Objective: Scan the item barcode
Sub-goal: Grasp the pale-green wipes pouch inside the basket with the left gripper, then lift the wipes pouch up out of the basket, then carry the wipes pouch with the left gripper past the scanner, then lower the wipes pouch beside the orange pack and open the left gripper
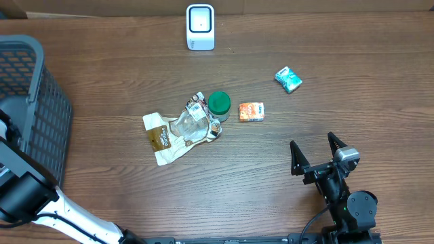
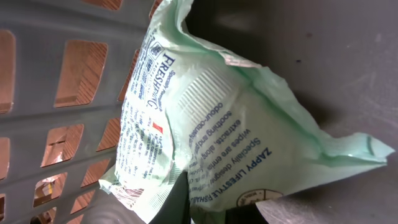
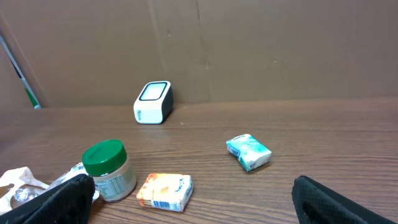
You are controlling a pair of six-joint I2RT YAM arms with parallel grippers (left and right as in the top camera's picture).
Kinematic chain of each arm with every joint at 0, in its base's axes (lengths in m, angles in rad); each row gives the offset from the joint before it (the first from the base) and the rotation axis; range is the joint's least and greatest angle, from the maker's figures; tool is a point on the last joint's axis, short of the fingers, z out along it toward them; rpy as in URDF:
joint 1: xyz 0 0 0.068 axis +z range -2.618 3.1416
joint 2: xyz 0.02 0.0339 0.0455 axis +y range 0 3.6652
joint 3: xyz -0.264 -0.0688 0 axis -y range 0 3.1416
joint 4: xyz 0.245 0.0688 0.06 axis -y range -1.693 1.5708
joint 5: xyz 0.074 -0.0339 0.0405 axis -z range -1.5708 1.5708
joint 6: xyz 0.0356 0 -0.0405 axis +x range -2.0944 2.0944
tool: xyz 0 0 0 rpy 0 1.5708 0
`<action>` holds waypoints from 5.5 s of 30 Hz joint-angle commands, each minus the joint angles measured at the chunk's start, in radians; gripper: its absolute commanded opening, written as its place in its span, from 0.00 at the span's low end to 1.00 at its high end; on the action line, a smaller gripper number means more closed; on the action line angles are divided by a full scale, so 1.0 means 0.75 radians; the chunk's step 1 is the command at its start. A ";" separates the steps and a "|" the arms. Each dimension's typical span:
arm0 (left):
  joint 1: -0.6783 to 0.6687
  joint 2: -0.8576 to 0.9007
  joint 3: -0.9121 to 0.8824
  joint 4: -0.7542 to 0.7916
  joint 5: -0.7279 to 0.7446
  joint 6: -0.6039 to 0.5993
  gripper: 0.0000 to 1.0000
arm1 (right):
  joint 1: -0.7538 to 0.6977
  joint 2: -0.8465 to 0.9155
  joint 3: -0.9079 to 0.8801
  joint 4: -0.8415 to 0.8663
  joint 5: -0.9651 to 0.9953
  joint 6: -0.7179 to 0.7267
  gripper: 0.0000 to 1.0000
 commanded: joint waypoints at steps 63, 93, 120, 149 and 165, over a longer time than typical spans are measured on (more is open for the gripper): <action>-0.029 -0.076 0.034 -0.005 0.652 -0.142 0.04 | 0.001 -0.016 -0.014 0.005 -0.003 0.004 1.00; -1.136 -0.888 0.189 -0.244 1.216 0.226 0.04 | 0.001 -0.016 -0.014 0.005 -0.003 0.004 1.00; -1.937 -0.298 0.189 0.135 0.827 0.651 0.04 | 0.001 -0.016 -0.014 0.005 -0.003 0.004 1.00; -2.079 -0.157 0.189 0.167 0.842 0.763 0.04 | 0.001 -0.016 -0.014 0.005 -0.003 0.004 1.00; -2.098 0.046 0.190 0.175 0.744 1.243 0.04 | 0.001 -0.016 -0.014 0.005 -0.003 0.004 1.00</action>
